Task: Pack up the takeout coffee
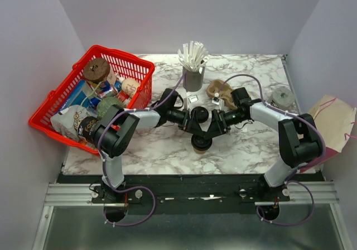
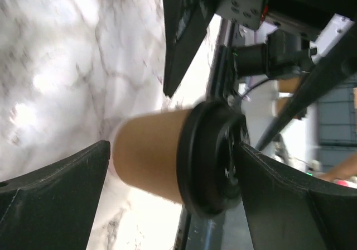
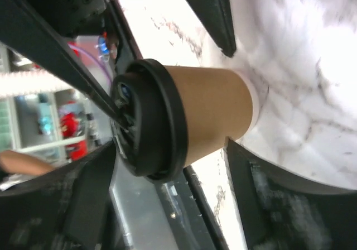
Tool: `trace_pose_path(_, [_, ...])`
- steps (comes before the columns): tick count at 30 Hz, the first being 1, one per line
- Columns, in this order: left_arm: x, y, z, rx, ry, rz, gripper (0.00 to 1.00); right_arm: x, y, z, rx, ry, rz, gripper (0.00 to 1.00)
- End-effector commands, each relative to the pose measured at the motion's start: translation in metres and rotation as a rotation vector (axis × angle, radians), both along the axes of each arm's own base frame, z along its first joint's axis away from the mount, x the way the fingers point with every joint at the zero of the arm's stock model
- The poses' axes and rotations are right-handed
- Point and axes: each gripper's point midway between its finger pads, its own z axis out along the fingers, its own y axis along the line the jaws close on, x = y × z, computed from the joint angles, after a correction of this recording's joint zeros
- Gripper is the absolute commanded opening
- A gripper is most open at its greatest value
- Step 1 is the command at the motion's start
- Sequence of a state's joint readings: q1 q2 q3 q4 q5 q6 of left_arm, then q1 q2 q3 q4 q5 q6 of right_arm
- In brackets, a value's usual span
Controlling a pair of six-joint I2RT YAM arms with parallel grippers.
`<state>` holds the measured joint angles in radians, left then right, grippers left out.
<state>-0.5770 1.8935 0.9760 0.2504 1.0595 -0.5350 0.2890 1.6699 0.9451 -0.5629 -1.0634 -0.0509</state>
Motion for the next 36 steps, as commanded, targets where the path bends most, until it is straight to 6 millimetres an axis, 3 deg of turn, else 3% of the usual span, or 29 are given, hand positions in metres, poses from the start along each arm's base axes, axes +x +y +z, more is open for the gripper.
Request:
trace_pose_path(1, [0.022,0.001,0.020,0.051,-0.213,-0.005,0.99,0.023,0.000,0.017,-0.026,-0.217,0.033,0.96])
trace_pose_path(6, [0.025,0.014,0.025,0.124,-0.288,-0.035,0.99,0.026,-0.007,0.032,-0.059,-0.317,0.059,0.98])
trace_pose_path(8, [0.032,0.017,0.037,0.136,-0.379,-0.039,0.99,0.027,-0.013,0.035,-0.096,-0.382,0.082,0.98])
trace_pose_path(9, [0.030,0.021,0.039,0.157,-0.386,-0.045,0.99,0.030,-0.015,0.047,-0.098,-0.444,0.087,0.98])
trace_pose_path(10, [0.033,0.021,0.053,0.148,-0.441,-0.043,0.99,0.032,-0.019,0.049,-0.124,-0.489,0.090,0.98])
trace_pose_path(15, [0.049,0.041,0.086,0.227,-0.591,0.027,0.99,0.031,-0.030,0.076,-0.130,-0.905,0.250,1.00])
trace_pose_path(17, [0.053,0.047,0.115,0.213,-0.651,0.058,0.99,0.028,-0.032,0.079,-0.149,-1.079,0.328,1.00])
trace_pose_path(20, [0.057,0.063,0.151,0.205,-0.719,0.096,0.99,0.021,-0.030,0.069,-0.165,-1.196,0.447,1.00])
trace_pose_path(25, [0.059,0.093,0.208,0.180,-0.785,0.199,0.99,0.001,-0.023,0.043,-0.186,-1.249,0.651,1.00])
trace_pose_path(28, [0.059,0.113,0.232,0.199,-0.862,0.265,0.99,-0.007,-0.015,0.027,-0.190,-1.260,0.710,1.00])
trace_pose_path(33, [0.061,0.141,0.237,0.256,-0.916,0.327,0.99,-0.020,0.001,0.009,-0.174,-1.320,0.787,1.00])
trace_pose_path(36, [0.066,0.155,0.238,0.263,-0.901,0.381,0.99,-0.006,0.013,0.004,-0.246,-1.372,0.728,1.00])
